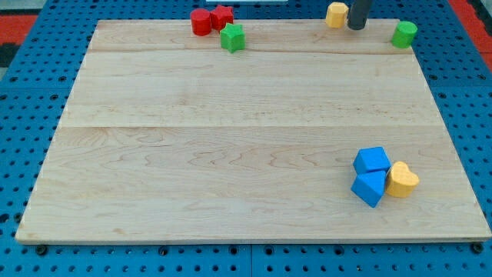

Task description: Place the green circle at the bottom right side of hexagon

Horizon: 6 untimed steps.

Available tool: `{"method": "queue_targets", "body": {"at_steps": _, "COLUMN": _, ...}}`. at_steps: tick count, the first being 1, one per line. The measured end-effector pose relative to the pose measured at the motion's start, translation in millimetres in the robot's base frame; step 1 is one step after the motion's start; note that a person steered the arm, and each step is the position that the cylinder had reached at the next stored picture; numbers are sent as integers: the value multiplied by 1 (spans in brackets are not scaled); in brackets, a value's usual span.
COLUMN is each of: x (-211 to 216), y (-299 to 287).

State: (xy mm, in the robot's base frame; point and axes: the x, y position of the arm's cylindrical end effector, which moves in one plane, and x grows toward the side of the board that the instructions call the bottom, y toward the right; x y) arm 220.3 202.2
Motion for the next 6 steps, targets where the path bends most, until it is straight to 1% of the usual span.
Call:
{"method": "queue_targets", "body": {"at_steps": 1, "x": 4, "y": 30}}
{"method": "queue_targets", "body": {"at_steps": 2, "x": 64, "y": 8}}
{"method": "queue_targets", "body": {"at_steps": 3, "x": 104, "y": 116}}
{"method": "queue_targets", "body": {"at_steps": 4, "x": 103, "y": 143}}
{"method": "queue_targets", "body": {"at_steps": 5, "x": 28, "y": 143}}
{"method": "queue_targets", "body": {"at_steps": 6, "x": 3, "y": 126}}
